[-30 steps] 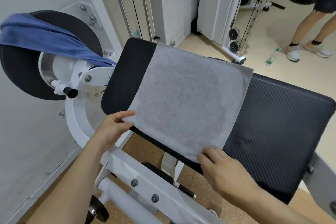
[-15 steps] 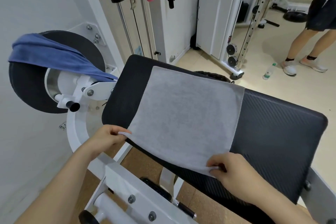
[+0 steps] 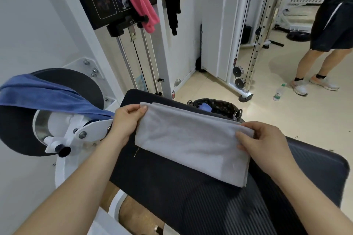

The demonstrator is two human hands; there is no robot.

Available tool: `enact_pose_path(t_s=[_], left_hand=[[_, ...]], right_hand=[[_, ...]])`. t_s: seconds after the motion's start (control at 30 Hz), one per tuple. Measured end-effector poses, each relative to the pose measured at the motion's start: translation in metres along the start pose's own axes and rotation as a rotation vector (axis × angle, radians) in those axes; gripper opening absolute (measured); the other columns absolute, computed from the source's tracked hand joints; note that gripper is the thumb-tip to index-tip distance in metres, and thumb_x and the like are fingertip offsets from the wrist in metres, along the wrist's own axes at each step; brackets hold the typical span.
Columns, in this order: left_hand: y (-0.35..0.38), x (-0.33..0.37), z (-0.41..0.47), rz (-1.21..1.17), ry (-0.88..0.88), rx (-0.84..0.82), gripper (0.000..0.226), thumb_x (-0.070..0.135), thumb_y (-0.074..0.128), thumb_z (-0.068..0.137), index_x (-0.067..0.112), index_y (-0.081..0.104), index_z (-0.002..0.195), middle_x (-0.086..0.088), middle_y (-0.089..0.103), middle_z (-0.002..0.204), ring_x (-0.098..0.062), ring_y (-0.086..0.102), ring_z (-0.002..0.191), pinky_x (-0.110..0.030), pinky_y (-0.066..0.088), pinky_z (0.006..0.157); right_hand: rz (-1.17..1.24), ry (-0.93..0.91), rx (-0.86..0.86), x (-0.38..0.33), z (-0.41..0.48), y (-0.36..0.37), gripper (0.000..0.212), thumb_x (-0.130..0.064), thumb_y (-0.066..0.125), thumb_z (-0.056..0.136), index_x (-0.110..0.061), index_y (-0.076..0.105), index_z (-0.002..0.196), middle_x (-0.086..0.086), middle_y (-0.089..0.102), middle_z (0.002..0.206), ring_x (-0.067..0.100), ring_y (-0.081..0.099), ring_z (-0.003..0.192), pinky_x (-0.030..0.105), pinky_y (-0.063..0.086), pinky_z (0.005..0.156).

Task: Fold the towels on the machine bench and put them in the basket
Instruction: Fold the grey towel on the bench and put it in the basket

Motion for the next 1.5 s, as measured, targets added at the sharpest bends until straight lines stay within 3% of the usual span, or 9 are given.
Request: enact_pose_path(t_s=[0.13, 0.27, 0.37, 0.6, 0.83, 1.07, 1.27, 1.37, 1.5], left_hand=[[0.016, -0.005, 0.01, 0.127, 0.066, 0.041, 0.019, 0.028, 0.069, 0.089, 0.017, 0.072, 0.105, 0.002, 0.072, 0.094, -0.016, 0.066, 0.092, -0.026, 0.051, 0.075], [0.021, -0.011, 0.012, 0.215, 0.09, 0.078, 0.021, 0.032, 0.067, 0.089, 0.02, 0.072, 0.106, 0.005, 0.071, 0.096, -0.013, 0.064, 0.093, -0.037, 0.053, 0.088], [0.022, -0.011, 0.015, 0.242, 0.098, 0.109, 0.026, 0.034, 0.068, 0.088, 0.02, 0.072, 0.109, 0.007, 0.07, 0.099, -0.012, 0.063, 0.095, -0.038, 0.052, 0.091], [0.026, -0.006, 0.014, 0.286, 0.132, 0.15, 0.028, 0.032, 0.068, 0.089, 0.017, 0.072, 0.113, 0.008, 0.07, 0.102, -0.007, 0.06, 0.091, -0.029, 0.048, 0.086], [0.034, 0.002, 0.011, 0.506, 0.256, 0.179, 0.019, 0.033, 0.061, 0.093, 0.019, 0.068, 0.104, 0.008, 0.064, 0.088, -0.005, 0.057, 0.08, -0.02, 0.041, 0.069], [0.05, 0.015, 0.015, 0.844, 0.544, 0.084, 0.03, 0.022, 0.051, 0.098, 0.019, 0.063, 0.126, -0.001, 0.06, 0.122, -0.018, 0.051, 0.113, -0.024, 0.036, 0.089], [0.046, 0.016, 0.011, 0.926, 0.631, 0.041, 0.027, 0.02, 0.049, 0.099, 0.015, 0.064, 0.121, -0.001, 0.063, 0.121, -0.016, 0.055, 0.111, -0.029, 0.041, 0.093], [0.046, 0.017, 0.009, 0.945, 0.63, 0.024, 0.024, 0.02, 0.048, 0.099, 0.015, 0.064, 0.116, 0.0, 0.064, 0.114, -0.015, 0.055, 0.106, -0.028, 0.042, 0.089], [0.041, 0.018, 0.012, 0.979, 0.598, -0.024, 0.024, 0.02, 0.051, 0.098, 0.016, 0.064, 0.118, 0.0, 0.063, 0.111, -0.017, 0.053, 0.105, -0.028, 0.04, 0.088]], right_hand=[[-0.297, -0.133, 0.086, 0.001, 0.013, 0.003, 0.017, -0.016, 0.054, 0.091, -0.023, 0.069, 0.092, -0.009, 0.065, 0.078, 0.012, 0.052, 0.071, 0.018, 0.035, 0.059], [-0.415, -0.162, 0.143, 0.003, 0.02, 0.007, 0.014, -0.017, 0.053, 0.093, -0.016, 0.066, 0.097, 0.001, 0.065, 0.084, 0.016, 0.043, 0.071, 0.031, 0.027, 0.061], [-0.466, -0.158, 0.163, 0.003, 0.025, 0.009, 0.013, -0.018, 0.052, 0.094, -0.012, 0.063, 0.099, 0.0, 0.049, 0.084, 0.017, 0.037, 0.069, 0.032, 0.022, 0.059], [-0.542, -0.12, 0.113, 0.003, 0.029, 0.01, 0.016, -0.021, 0.049, 0.095, -0.012, 0.058, 0.103, 0.003, 0.044, 0.089, 0.023, 0.041, 0.067, 0.03, 0.022, 0.053], [-0.641, -0.079, 0.06, 0.01, 0.032, 0.003, 0.028, -0.034, 0.053, 0.094, -0.014, 0.061, 0.113, 0.008, 0.054, 0.099, 0.03, 0.055, 0.083, 0.033, 0.035, 0.064], [-0.621, -0.039, -0.068, 0.005, 0.044, -0.005, 0.011, -0.03, 0.063, 0.089, -0.021, 0.064, 0.093, -0.002, 0.058, 0.081, 0.021, 0.048, 0.08, 0.031, 0.035, 0.065], [-0.486, 0.021, -0.225, 0.007, 0.062, -0.006, 0.011, -0.021, 0.071, 0.082, -0.021, 0.062, 0.074, -0.002, 0.062, 0.073, 0.018, 0.057, 0.072, 0.029, 0.04, 0.061], [-0.245, 0.11, -0.332, 0.005, 0.068, -0.007, 0.007, -0.008, 0.069, 0.083, -0.009, 0.063, 0.08, 0.007, 0.067, 0.062, 0.019, 0.061, 0.057, 0.027, 0.047, 0.053], [0.003, 0.282, -0.431, 0.006, 0.073, -0.009, 0.008, -0.002, 0.07, 0.084, -0.001, 0.064, 0.089, 0.013, 0.066, 0.07, 0.013, 0.066, 0.052, 0.018, 0.053, 0.046]])
Point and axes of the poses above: each hand's wrist, its own z-axis towards the middle knuckle, its own y-axis out of the palm, x = y × z, the point moved 5 cm from there along z, towards the middle knuckle
